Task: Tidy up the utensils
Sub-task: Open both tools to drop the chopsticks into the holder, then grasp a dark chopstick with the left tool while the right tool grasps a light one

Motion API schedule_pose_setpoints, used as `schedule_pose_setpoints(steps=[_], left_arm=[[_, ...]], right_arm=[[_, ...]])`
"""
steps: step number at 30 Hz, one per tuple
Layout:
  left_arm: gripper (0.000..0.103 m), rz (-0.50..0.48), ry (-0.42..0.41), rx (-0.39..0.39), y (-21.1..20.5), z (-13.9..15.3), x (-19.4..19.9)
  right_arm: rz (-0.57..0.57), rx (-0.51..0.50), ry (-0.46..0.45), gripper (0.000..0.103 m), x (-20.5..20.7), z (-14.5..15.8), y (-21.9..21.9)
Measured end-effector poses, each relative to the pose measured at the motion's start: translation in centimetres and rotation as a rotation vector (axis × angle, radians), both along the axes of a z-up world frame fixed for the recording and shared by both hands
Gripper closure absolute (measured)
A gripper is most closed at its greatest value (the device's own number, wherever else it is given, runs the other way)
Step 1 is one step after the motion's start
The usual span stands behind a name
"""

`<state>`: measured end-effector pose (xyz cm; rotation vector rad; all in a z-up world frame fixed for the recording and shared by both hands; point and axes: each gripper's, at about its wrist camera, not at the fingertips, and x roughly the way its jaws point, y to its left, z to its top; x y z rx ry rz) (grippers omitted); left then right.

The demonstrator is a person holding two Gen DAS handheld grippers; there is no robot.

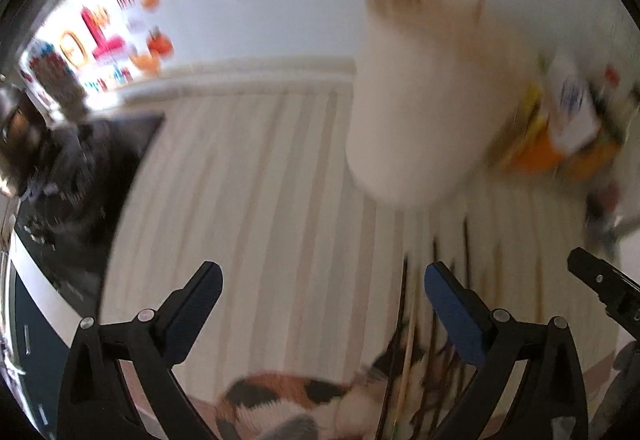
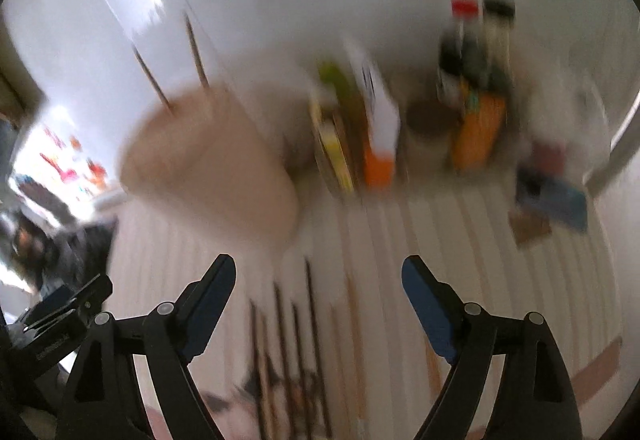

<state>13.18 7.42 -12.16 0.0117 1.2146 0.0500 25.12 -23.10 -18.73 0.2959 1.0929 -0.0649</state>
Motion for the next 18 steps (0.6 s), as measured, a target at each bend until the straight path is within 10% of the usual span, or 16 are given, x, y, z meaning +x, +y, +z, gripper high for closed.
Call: schedule_pose_setpoints(steps=[3,7,18], left_arm=[[0.005,-0.021,0.100,-0.009,-0.9,-3.8,-0.9],[0.037,-0.062,0.217,-0.060,-2.3,-8.0,-2.0],[0.086,-0.172,0.258,-0.029,-6.2,-11.5,-2.1]], right_arm=[[0.026,0.020,0.137,0.041,-0.6,-4.4,0.3],[0.030,0.006,0.276,0.058,-1.9,-9.1,-0.1],[0.004,0.026,0.378,0.071,-4.0,-13.5,-2.3]])
